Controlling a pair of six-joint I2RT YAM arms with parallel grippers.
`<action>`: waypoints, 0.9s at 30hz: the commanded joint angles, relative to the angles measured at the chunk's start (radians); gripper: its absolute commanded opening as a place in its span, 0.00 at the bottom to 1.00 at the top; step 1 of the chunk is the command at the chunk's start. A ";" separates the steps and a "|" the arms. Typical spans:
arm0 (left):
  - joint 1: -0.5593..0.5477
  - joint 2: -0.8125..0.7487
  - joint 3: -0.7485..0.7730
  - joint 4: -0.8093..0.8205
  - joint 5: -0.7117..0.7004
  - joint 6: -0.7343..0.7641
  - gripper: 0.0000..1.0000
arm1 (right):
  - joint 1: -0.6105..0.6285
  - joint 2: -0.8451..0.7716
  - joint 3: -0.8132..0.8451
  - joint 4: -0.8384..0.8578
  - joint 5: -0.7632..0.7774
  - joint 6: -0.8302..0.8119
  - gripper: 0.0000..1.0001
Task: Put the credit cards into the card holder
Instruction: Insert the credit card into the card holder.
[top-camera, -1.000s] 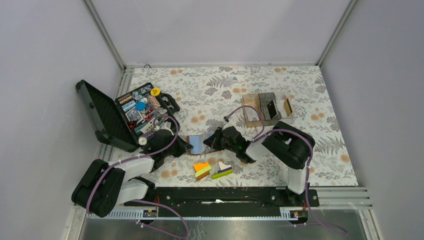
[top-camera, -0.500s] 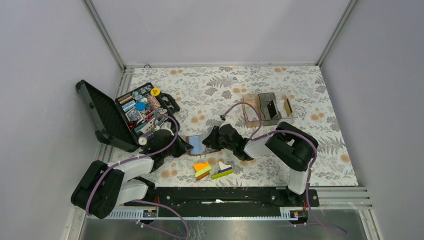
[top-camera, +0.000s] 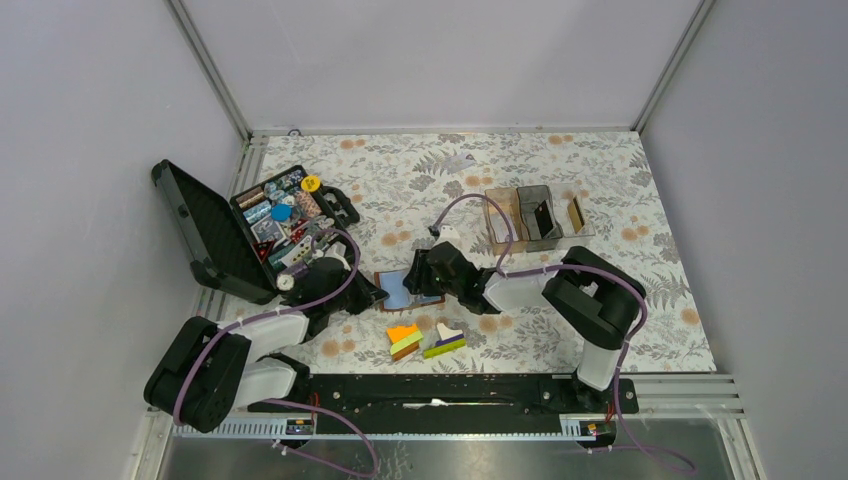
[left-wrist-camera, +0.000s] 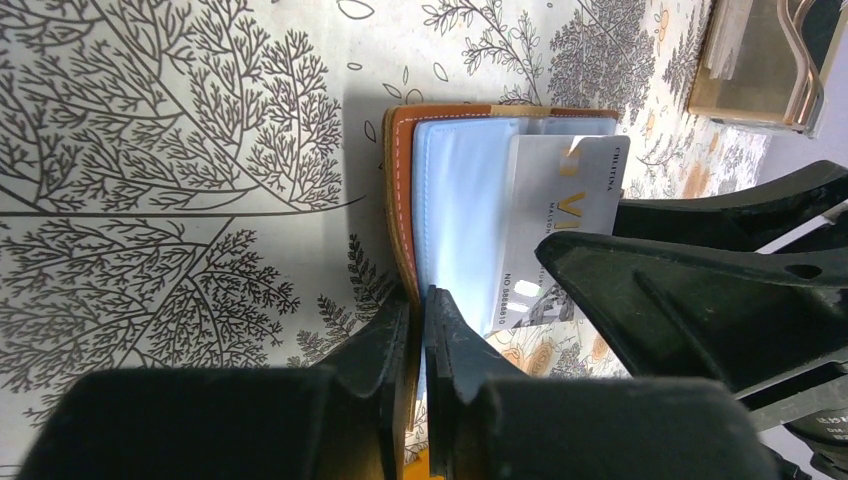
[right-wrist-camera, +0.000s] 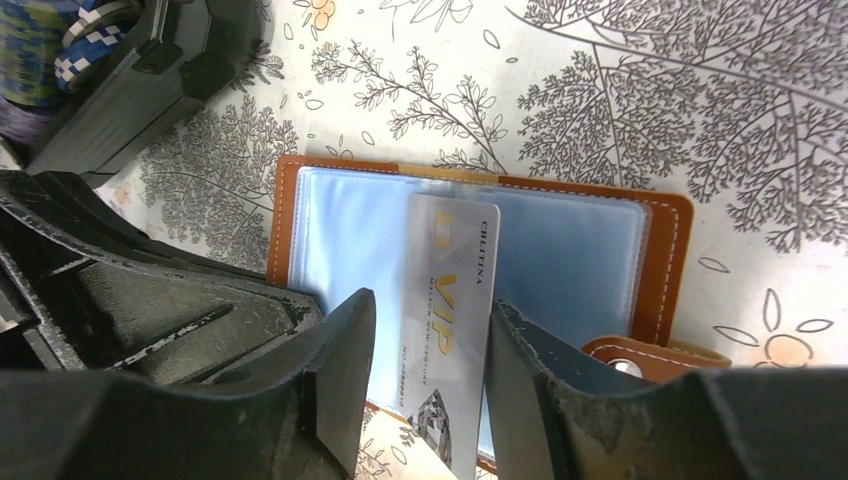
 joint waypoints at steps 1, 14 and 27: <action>0.002 0.005 0.015 -0.002 0.015 0.023 0.04 | 0.000 -0.020 0.029 -0.176 0.101 -0.104 0.51; 0.003 0.005 0.017 -0.005 0.024 0.026 0.02 | 0.011 -0.008 0.063 -0.231 0.120 -0.125 0.44; 0.003 -0.001 0.016 -0.003 0.035 0.026 0.02 | 0.067 0.057 0.116 -0.234 0.141 -0.048 0.30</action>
